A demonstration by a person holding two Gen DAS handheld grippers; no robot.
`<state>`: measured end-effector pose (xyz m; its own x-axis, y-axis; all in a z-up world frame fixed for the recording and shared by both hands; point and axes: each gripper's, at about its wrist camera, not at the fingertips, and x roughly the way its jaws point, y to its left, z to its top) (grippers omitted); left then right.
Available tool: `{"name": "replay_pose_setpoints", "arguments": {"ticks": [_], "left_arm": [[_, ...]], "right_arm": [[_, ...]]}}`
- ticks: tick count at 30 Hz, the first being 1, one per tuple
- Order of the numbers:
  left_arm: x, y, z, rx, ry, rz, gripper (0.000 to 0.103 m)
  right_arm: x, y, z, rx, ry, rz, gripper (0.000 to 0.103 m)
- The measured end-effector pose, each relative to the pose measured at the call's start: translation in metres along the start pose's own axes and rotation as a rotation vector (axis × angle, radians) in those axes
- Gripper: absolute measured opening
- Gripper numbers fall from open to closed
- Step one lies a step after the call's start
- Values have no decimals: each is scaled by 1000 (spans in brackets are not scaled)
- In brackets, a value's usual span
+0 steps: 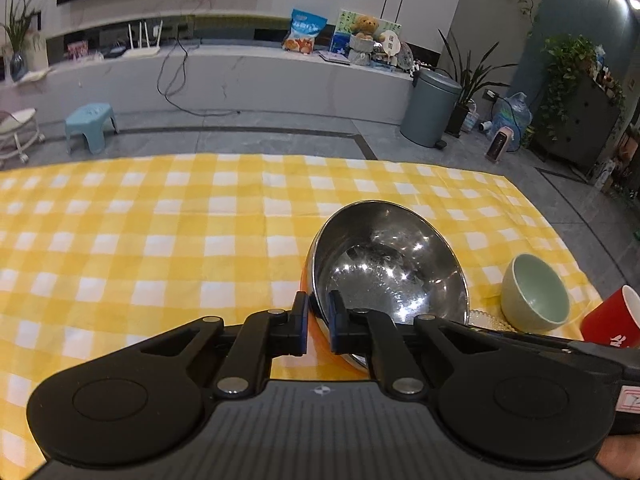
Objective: Organize plates and bowls
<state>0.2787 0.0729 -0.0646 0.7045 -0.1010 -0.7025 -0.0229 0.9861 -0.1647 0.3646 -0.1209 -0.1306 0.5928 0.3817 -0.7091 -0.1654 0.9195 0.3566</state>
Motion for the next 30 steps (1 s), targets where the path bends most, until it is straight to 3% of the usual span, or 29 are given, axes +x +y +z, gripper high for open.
{"name": "replay_pose_setpoints", "arguments": {"ticks": [22, 30], "left_arm": [[-88, 0, 13, -59, -171, 22, 8], [-125, -5, 3, -66, -208, 37, 8]], "right_arm": [[-92, 36, 9, -12, -141, 113, 16], [-131, 49, 4, -7, -159, 159, 16]]}}
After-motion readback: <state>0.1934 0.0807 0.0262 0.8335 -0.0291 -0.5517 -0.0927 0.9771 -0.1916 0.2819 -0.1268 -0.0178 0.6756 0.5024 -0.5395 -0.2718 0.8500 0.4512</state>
